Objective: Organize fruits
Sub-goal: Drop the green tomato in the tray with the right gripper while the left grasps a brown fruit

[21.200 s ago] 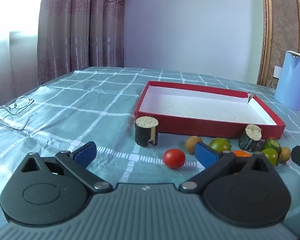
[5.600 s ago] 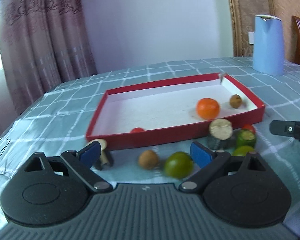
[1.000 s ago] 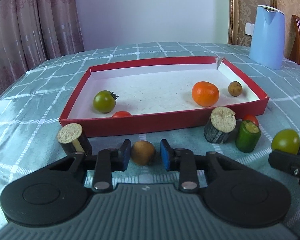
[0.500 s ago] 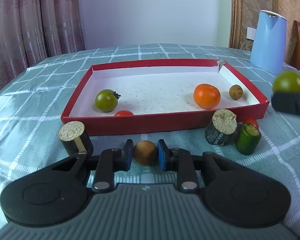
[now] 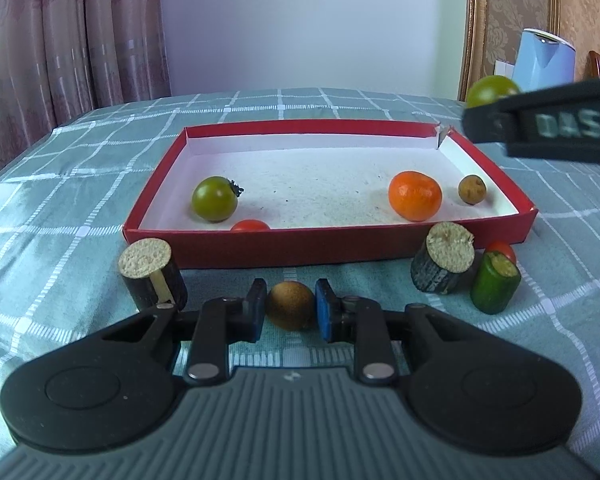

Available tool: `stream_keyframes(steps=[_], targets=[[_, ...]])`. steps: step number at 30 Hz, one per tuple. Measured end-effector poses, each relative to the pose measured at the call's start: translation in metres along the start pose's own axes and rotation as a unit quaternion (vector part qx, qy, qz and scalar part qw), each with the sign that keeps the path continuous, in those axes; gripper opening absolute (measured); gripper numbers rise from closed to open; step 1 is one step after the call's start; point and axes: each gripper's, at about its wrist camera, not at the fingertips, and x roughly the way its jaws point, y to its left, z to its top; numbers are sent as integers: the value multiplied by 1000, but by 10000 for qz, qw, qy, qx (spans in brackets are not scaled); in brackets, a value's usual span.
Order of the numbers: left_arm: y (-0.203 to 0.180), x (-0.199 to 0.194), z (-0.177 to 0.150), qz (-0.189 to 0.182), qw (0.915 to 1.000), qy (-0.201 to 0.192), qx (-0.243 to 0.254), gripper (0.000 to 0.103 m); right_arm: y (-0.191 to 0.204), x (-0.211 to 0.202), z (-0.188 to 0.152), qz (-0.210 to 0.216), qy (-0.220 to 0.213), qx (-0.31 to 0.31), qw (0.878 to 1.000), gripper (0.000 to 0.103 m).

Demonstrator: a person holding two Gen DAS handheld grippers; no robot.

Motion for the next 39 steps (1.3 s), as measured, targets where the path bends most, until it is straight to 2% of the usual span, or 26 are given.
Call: stream_keyframes(steps=[9,22,39], targets=[[2,1,0,-37,10000,2,-45,24,7,29,11,-61,26,-102,9999,31],[4,1,0,-95,9999,3,-114,24,8,68,8,13,232,-22,9997,31],[4,1,0,-114,9998,5,-145,23,8,83,3,31,328,5,9995,31]])
